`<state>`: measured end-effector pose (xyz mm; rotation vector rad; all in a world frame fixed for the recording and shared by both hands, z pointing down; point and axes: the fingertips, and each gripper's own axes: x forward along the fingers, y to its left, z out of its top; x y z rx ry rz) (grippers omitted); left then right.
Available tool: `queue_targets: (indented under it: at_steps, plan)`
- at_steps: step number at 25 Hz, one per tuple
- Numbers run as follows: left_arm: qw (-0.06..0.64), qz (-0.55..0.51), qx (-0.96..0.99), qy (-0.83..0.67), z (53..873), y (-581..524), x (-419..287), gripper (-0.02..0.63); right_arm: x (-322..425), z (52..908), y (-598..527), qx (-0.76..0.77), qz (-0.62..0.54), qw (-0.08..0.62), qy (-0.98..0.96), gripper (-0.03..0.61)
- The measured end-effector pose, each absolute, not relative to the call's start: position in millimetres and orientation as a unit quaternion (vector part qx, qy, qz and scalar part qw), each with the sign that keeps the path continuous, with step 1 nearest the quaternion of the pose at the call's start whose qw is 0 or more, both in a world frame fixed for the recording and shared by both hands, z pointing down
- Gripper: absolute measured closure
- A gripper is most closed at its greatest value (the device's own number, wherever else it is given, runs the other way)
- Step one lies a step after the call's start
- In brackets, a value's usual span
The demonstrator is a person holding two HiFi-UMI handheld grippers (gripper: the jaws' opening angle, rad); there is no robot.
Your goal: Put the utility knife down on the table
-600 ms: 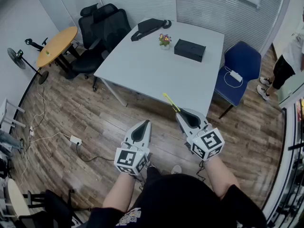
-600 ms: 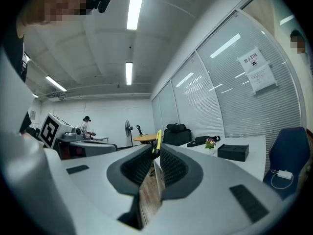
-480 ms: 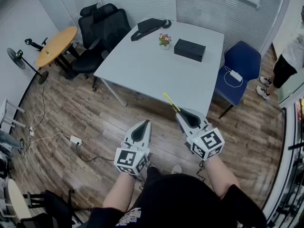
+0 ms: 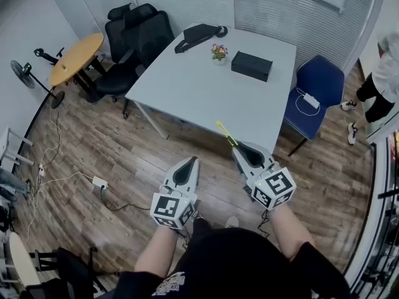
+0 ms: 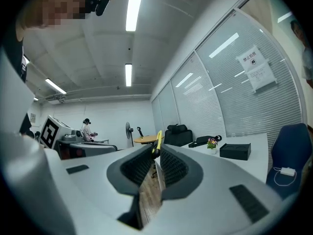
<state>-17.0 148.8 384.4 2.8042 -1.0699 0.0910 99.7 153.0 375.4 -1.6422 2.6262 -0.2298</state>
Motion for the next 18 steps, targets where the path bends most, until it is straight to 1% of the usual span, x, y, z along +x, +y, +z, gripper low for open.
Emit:
queue_targets:
  at_steps: [18]
  plan:
    - [0.088,0.03,0.933,-0.347,395,109,-52,0.608,70,386,111,-0.543,-0.09,0.007,0.835,0.522]
